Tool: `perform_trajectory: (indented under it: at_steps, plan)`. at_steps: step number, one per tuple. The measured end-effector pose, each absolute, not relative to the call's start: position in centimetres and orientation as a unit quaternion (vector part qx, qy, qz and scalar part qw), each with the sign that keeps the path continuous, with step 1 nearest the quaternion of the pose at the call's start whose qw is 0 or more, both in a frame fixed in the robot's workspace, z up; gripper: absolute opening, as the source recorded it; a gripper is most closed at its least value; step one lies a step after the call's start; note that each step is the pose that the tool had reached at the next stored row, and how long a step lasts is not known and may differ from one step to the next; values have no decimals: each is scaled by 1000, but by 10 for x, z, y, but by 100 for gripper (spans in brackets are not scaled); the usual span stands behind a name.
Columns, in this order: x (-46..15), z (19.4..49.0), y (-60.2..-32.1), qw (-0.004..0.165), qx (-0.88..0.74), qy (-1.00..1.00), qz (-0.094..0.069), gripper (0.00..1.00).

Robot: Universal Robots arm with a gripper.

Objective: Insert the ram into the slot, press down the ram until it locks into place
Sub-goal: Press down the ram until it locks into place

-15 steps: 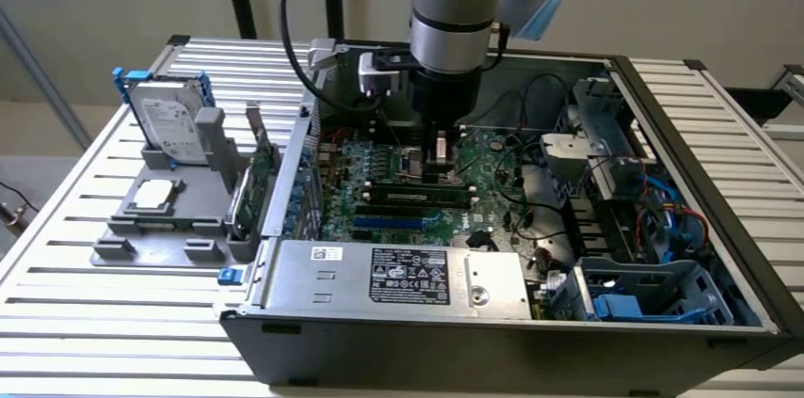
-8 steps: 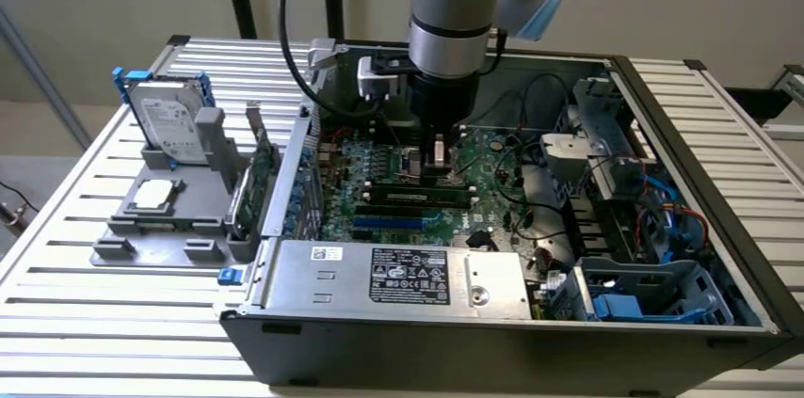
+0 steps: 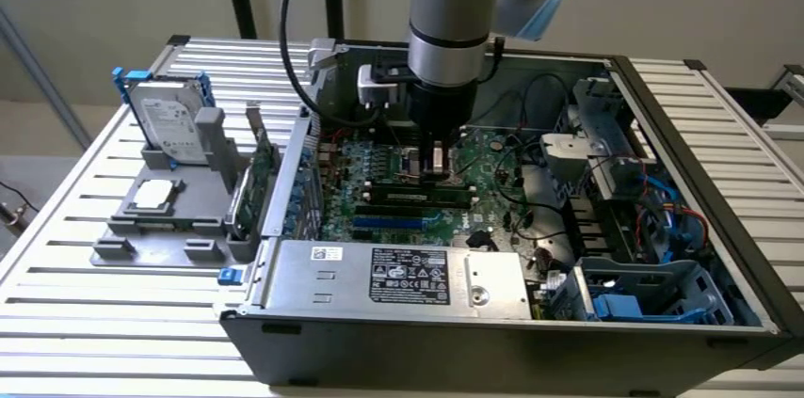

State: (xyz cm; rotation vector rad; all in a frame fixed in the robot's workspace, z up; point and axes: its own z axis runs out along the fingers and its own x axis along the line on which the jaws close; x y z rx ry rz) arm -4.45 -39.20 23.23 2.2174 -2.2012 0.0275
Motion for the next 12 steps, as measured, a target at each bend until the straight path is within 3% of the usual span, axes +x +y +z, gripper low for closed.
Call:
perform_trajectory:
  at_steps: [7,12]
  plan:
    - [-45,226,-391,9,710,-704,9,11]
    - [-44,246,-391,11,710,-704,6,11]
